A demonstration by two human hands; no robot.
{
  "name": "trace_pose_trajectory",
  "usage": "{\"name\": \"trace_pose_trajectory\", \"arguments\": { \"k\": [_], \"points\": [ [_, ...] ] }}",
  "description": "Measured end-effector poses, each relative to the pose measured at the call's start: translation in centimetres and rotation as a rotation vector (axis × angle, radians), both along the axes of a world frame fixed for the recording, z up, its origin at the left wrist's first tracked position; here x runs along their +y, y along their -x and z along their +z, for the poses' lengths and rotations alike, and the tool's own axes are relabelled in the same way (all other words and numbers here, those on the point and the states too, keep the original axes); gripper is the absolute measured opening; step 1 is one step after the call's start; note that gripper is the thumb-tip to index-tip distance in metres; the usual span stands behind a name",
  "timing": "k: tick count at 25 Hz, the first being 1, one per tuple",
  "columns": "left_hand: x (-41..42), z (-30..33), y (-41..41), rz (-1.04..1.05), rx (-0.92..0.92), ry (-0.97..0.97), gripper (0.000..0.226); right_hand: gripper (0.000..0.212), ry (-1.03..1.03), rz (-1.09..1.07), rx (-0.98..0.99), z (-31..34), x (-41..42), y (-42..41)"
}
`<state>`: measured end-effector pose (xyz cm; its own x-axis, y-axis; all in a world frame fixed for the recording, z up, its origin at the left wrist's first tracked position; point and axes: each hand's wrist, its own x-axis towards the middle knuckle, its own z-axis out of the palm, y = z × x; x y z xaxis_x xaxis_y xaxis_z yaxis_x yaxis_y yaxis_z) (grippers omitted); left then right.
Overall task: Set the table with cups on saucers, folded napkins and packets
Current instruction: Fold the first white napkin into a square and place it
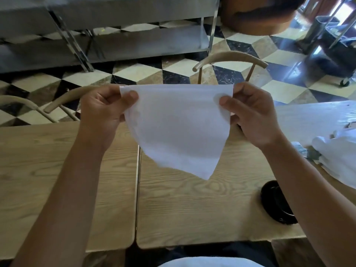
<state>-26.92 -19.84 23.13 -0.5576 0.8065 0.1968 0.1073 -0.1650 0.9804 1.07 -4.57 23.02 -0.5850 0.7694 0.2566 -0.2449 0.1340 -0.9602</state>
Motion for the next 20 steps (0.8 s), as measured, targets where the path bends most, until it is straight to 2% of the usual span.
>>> {"name": "trace_pose_trajectory", "arguments": {
  "k": [3, 5, 7, 10, 13, 15, 20],
  "points": [
    [2.8, -2.9, 0.9, 0.048, -0.021, 0.126, 0.017, 0.012, 0.006, -0.104, -0.212, -2.8, 2.4, 1.7],
    [5.3, -6.3, 1.6, 0.116, -0.020, 0.220, 0.013, 0.003, -0.054, -0.211, -0.447, -5.9, 4.8, 3.4],
    [7.8, -9.7, 2.0, 0.174, -0.006, 0.320, 0.012, 0.007, -0.112, -0.264, -0.669, -9.0, 7.0, 5.0],
    [10.8, -13.8, 2.7, 0.194, 0.083, 0.445, 0.007, 0.008, -0.098, -0.259, -0.796, -12.7, 9.8, 6.7],
    [12.8, -16.4, 4.0, 0.161, 0.264, 0.555, 0.004, 0.017, -0.096, -0.286, -0.831, -15.7, 12.1, 7.4],
    [13.3, -17.7, 4.5, 0.168, 0.293, 0.615, 0.002, 0.018, 0.023, -0.246, -0.798, -17.4, 12.5, 7.4],
    [11.6, -20.4, 2.9, 0.146, -0.192, 0.636, 0.011, 0.012, 0.606, -0.164, -0.437, -20.9, 10.0, 5.6]
  ]
}}
